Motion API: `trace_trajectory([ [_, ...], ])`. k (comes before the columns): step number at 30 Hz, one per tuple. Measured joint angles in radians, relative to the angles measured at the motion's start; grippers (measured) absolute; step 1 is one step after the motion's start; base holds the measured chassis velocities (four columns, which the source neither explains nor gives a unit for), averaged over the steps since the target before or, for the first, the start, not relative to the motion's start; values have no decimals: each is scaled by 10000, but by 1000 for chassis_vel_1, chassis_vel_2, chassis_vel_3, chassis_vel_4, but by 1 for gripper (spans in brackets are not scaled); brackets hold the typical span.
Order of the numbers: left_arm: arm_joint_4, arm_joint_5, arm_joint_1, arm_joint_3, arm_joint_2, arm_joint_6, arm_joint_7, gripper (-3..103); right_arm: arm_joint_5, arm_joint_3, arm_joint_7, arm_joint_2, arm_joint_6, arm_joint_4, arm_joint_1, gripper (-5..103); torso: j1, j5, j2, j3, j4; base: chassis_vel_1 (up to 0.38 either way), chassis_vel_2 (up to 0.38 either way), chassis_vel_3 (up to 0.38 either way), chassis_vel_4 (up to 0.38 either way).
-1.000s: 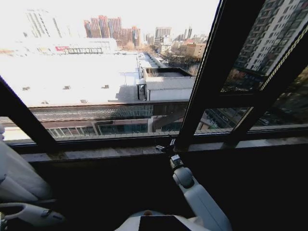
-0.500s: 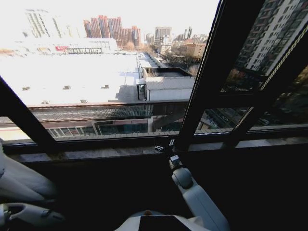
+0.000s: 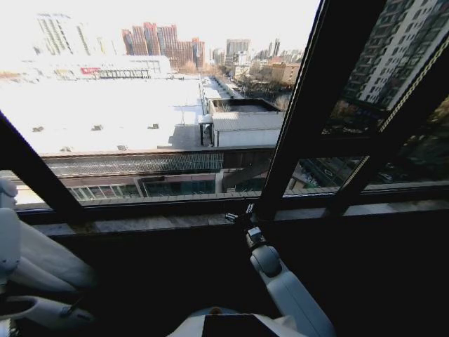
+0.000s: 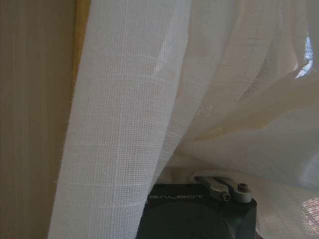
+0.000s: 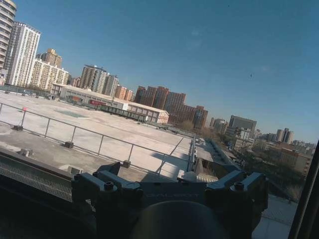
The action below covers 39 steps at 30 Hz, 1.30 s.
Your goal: Open the curtains by pulling them apart, changing their state from closed to fully open.
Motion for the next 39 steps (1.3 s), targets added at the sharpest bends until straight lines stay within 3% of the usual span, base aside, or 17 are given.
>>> trace_trajectory([
  [1, 0, 0, 0, 0, 0, 0, 0, 19, 0, 0, 0, 0, 0, 0, 0, 100, 0, 0, 0, 0, 0, 0, 0, 0, 0],
  [3, -1539, -357, 1136, -253, -250, 520, 501, 30, 1, 22, 0, -5, 3, 32, -9, 100, 0, 0, 0, 0, 3, 0, 0, 0, 0],
  [6, -2471, -585, 1829, -322, -452, 696, 781, 36, 2, 38, 0, -9, 13, 35, -15, 100, 0, 0, 0, 0, 6, 0, 0, 0, 0],
  [9, -4072, -897, 3049, -329, -884, 755, 1705, 53, -12, 24, 0, 23, 32, 32, -78, 100, -1, -2, 0, -1, 3, 0, 0, 0, 0],
  [10, -4072, -897, 3049, -329, -884, 755, 1705, 53, -12, 24, 0, 23, 32, 32, -78, 100, -1, -2, 0, -1, 3, 0, 0, 0, 0],
  [12, -4659, -959, 3576, -317, -1008, 693, 2385, 58, -46, 0, -1, 69, 38, 27, -116, 100, -1, -1, 0, 0, 4, 0, 0, 0, 0],
  [14, -5206, -1045, 4036, -225, -1110, 604, 3086, 69, -155, -16, -1, 157, 49, 17, -169, 100, 0, -1, 0, 0, 5, 0, 0, 0, 0],
  [17, -5482, -1148, 4182, -120, -1117, 503, 3450, 80, -227, -26, -2, 206, 57, 14, -223, 100, -1, 0, 0, -1, 4, 0, 0, 0, 0],
  [20, -6014, -1466, 4427, 170, -1030, 289, 4385, 95, -316, -41, -2, 271, 67, 15, -313, 100, -1, 0, 0, -1, 3, 0, 0, 0, 0],
  [21, -6014, -1466, 4427, 170, -1030, 289, 4385, 95, -316, -41, -2, 271, 67, 15, -313, 100, -1, 0, 0, -1, 3, 0, 0, 0, 0],
  [23, -6282, -1523, 4558, 397, -1029, 167, 4969, 98, -350, -37, -1, 307, 69, 16, -348, 100, 0, -1, 0, 0, 4, 0, 0, 0, 0],
  [29, -5861, -1531, 4181, 723, -811, -111, 5340, 100, -419, -25, 3, 352, 70, 30, -373, 100, -1, -2, 0, 0, 3, 0, 0, 0, 0],
  [32, -5122, -1540, 3759, 745, -431, -409, 5396, 100, -476, -30, 6, 371, 63, 40, -381, 100, 0, -3, 0, 0, 4, 0, 0, 0, 0],
  [34, -3856, -1665, 3011, 794, 75, -869, 5642, 100, -611, -96, 11, 410, 26, 35, -341, 100, 0, -5, 0, 1, 3, 0, 0, 0, 0],
  [39, -3280, -1961, 2801, 752, 350, -1056, 5996, 100, -652, -185, 84, 439, -24, -4, -249, 100, 0, -5, -1, 1, 5, 0, 0, 0, 0],
])
